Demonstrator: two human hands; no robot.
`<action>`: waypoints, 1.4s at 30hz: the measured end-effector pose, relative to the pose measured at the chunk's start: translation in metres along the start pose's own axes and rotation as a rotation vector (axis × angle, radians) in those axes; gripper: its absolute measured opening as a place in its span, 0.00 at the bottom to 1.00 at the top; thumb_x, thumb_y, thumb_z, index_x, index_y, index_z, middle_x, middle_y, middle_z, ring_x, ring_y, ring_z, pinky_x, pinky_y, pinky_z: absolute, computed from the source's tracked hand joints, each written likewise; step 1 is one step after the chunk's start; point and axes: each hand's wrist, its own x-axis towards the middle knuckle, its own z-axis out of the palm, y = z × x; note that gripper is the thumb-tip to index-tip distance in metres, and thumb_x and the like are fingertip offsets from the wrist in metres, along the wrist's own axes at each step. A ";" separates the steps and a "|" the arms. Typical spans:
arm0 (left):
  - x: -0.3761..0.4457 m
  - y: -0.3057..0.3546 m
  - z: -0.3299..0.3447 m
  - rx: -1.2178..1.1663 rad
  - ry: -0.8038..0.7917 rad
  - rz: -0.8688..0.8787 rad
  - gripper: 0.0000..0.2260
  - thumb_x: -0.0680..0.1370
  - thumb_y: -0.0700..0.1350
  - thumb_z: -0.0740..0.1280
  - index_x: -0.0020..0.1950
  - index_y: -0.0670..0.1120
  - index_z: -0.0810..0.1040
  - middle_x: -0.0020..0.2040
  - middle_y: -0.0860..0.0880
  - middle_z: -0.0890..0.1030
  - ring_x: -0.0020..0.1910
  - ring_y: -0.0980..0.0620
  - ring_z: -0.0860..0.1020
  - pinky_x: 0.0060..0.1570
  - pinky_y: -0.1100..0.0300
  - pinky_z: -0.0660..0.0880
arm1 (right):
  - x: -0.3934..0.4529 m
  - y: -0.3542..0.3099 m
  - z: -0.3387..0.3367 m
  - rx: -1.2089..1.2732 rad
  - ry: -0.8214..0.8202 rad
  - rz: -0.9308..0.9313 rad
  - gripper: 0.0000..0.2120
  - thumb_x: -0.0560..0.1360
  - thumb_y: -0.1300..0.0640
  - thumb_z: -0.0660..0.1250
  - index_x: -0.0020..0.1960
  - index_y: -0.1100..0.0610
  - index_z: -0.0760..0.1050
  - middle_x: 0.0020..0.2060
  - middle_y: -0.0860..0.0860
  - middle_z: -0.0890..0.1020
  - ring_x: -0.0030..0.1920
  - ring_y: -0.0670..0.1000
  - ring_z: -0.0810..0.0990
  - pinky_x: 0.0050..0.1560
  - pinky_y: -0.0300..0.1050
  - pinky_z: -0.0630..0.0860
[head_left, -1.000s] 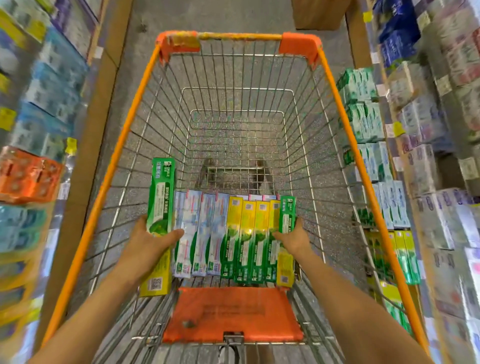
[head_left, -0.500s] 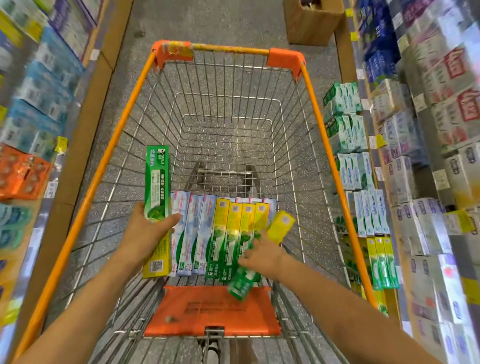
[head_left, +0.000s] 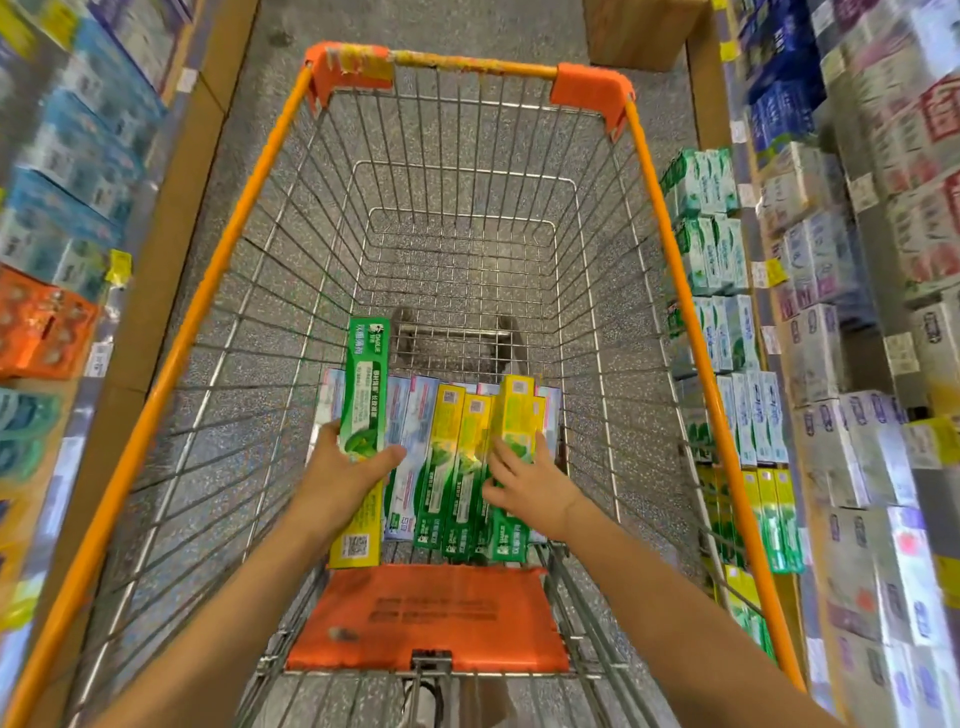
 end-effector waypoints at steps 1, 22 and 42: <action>0.000 -0.001 0.001 -0.002 0.000 -0.005 0.29 0.72 0.43 0.73 0.69 0.44 0.63 0.58 0.43 0.77 0.52 0.44 0.78 0.58 0.44 0.74 | 0.004 -0.003 0.003 0.008 0.003 -0.021 0.25 0.78 0.60 0.62 0.72 0.56 0.58 0.75 0.63 0.48 0.75 0.62 0.42 0.65 0.76 0.52; -0.002 -0.005 -0.001 -0.054 -0.004 -0.006 0.23 0.73 0.42 0.72 0.63 0.48 0.65 0.49 0.49 0.78 0.43 0.48 0.79 0.48 0.48 0.77 | -0.002 -0.002 0.016 1.296 0.258 1.138 0.21 0.78 0.54 0.64 0.63 0.63 0.62 0.45 0.57 0.79 0.39 0.55 0.78 0.30 0.42 0.69; 0.009 -0.032 0.002 0.010 0.090 0.032 0.21 0.74 0.42 0.71 0.62 0.45 0.66 0.45 0.52 0.76 0.38 0.57 0.75 0.33 0.64 0.69 | 0.024 0.002 0.056 1.461 0.078 1.094 0.34 0.78 0.56 0.64 0.75 0.64 0.49 0.54 0.64 0.78 0.46 0.58 0.79 0.35 0.45 0.72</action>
